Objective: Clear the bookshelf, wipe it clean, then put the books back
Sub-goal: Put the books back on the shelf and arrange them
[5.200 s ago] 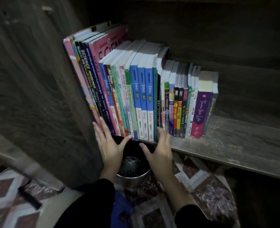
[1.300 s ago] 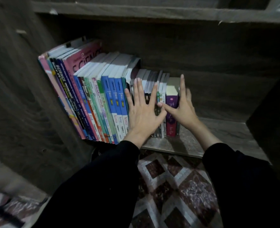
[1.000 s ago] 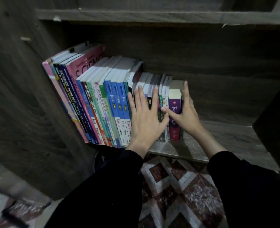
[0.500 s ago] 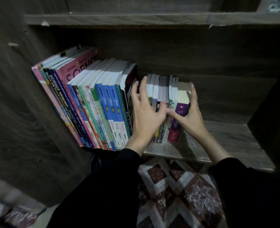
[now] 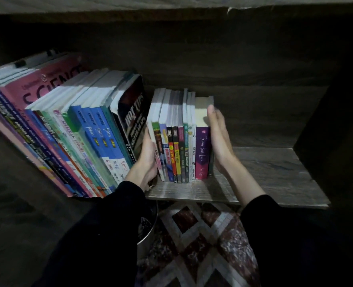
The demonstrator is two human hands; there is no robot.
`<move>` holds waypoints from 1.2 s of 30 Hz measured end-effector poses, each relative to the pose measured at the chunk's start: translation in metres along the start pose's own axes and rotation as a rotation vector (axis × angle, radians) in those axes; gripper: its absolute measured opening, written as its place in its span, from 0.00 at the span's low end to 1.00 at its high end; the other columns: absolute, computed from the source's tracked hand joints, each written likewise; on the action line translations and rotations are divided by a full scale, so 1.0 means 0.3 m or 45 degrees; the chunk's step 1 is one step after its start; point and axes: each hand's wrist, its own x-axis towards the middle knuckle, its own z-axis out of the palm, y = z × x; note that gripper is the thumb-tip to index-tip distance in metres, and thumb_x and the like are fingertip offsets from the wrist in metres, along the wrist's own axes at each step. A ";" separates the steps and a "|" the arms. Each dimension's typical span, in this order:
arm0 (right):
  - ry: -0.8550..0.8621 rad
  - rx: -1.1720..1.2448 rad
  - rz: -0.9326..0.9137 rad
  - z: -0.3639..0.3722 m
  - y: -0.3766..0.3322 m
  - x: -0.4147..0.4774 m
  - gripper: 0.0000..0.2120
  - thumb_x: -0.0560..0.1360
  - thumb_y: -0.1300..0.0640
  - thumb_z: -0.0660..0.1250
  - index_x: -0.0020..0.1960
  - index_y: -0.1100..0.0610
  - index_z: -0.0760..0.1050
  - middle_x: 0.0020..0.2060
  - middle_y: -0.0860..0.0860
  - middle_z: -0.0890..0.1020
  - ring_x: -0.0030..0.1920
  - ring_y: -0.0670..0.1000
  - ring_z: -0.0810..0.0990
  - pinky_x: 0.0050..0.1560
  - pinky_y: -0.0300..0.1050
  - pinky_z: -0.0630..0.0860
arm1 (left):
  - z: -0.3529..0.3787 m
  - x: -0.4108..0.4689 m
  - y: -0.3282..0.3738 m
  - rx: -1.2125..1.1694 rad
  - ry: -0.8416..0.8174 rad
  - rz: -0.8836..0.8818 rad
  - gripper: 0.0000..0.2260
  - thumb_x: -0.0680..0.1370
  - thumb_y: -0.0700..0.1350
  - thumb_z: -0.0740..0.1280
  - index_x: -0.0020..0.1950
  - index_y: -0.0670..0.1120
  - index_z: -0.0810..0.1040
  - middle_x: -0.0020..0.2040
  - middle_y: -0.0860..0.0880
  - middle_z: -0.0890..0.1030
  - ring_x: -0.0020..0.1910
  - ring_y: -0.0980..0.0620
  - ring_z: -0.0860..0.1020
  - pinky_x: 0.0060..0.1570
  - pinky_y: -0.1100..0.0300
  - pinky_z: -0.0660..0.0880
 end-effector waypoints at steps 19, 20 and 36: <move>0.546 -0.100 -0.058 -0.652 0.018 -0.010 0.27 0.72 0.35 0.62 0.69 0.42 0.68 0.60 0.48 0.78 0.58 0.50 0.78 0.63 0.57 0.73 | 0.666 -0.013 -0.151 0.002 -0.491 -0.058 0.25 0.83 0.58 0.46 0.61 0.42 0.74 0.38 0.51 0.84 0.39 0.55 0.83 0.38 0.61 0.79; 0.598 -0.159 -0.046 -0.702 0.006 -0.009 0.26 0.73 0.36 0.62 0.68 0.43 0.70 0.59 0.48 0.79 0.57 0.51 0.79 0.62 0.56 0.73 | 0.715 -0.022 -0.156 -0.007 -0.529 -0.074 0.24 0.84 0.58 0.45 0.56 0.46 0.76 0.36 0.53 0.84 0.37 0.57 0.82 0.36 0.63 0.79; 0.574 -1.719 -0.560 -0.606 -0.088 -0.028 0.32 0.78 0.38 0.42 0.67 0.51 0.74 0.63 0.55 0.78 0.66 0.58 0.72 0.63 0.53 0.68 | 0.870 0.001 -0.217 0.041 -0.260 -0.212 0.42 0.71 0.76 0.47 0.72 0.48 0.69 0.68 0.43 0.74 0.66 0.48 0.73 0.67 0.48 0.70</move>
